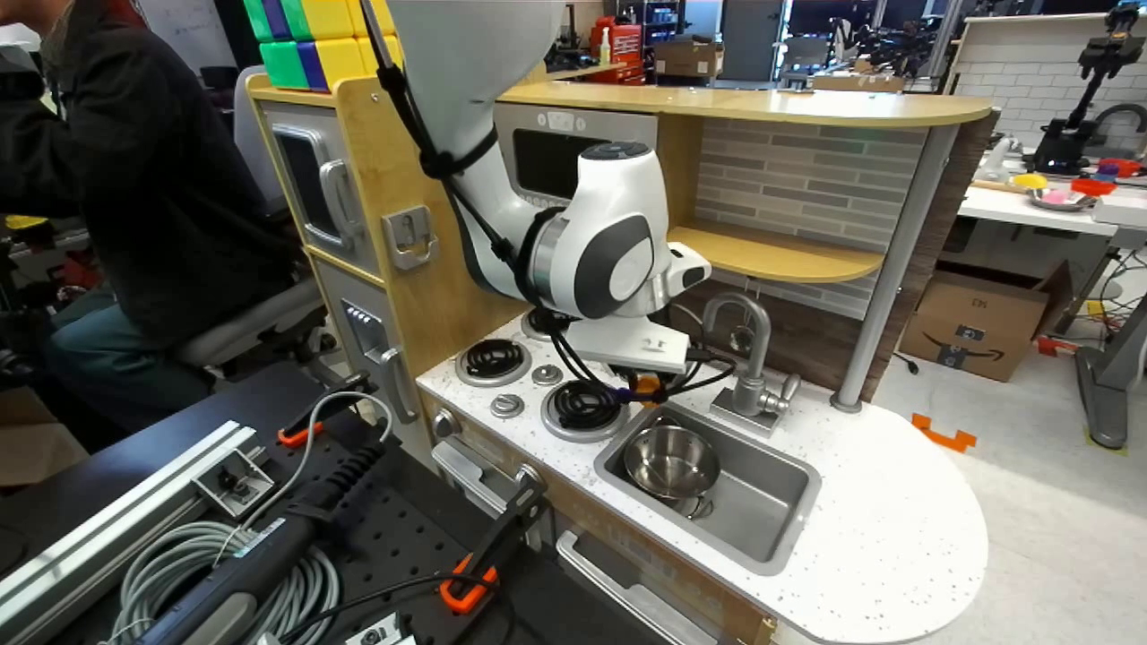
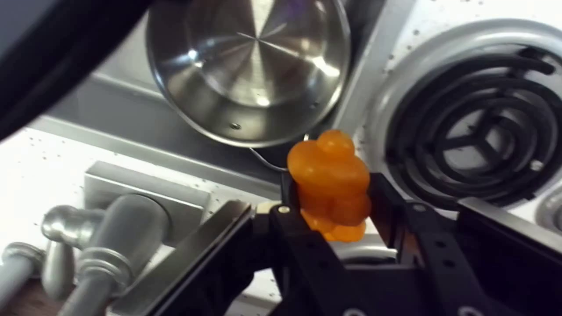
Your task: Pick the orange object and put it in the pot in the sink
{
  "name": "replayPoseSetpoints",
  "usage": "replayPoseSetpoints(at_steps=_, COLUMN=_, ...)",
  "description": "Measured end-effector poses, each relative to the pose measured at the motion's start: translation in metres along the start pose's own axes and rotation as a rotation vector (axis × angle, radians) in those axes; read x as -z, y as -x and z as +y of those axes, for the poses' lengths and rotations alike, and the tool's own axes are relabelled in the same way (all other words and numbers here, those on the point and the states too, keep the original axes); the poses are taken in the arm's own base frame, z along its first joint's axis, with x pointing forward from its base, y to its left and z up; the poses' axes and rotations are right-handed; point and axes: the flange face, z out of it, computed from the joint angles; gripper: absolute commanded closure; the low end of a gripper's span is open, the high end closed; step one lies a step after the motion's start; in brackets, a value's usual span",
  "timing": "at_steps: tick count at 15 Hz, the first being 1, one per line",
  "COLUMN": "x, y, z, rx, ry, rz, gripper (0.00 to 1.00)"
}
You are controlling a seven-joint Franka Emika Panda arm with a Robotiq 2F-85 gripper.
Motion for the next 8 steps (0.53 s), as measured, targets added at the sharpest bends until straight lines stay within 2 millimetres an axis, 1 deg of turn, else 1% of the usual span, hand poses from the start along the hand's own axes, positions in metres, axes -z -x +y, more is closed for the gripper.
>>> replayPoseSetpoints(at_steps=2, x=-0.010, y=0.007, z=0.016, rx=-0.025, ry=0.048, rz=-0.032, gripper=0.82)
replayPoseSetpoints(at_steps=4, x=-0.023, y=0.012, z=0.025, rx=-0.043, ry=0.086, rz=-0.069, gripper=0.82)
replayPoseSetpoints(at_steps=6, x=-0.040, y=0.018, z=0.029, rx=-0.060, ry=0.121, rz=-0.120, gripper=0.82)
replayPoseSetpoints(at_steps=8, x=-0.059, y=0.026, z=0.028, rx=-0.074, ry=0.147, rz=-0.185, gripper=0.82)
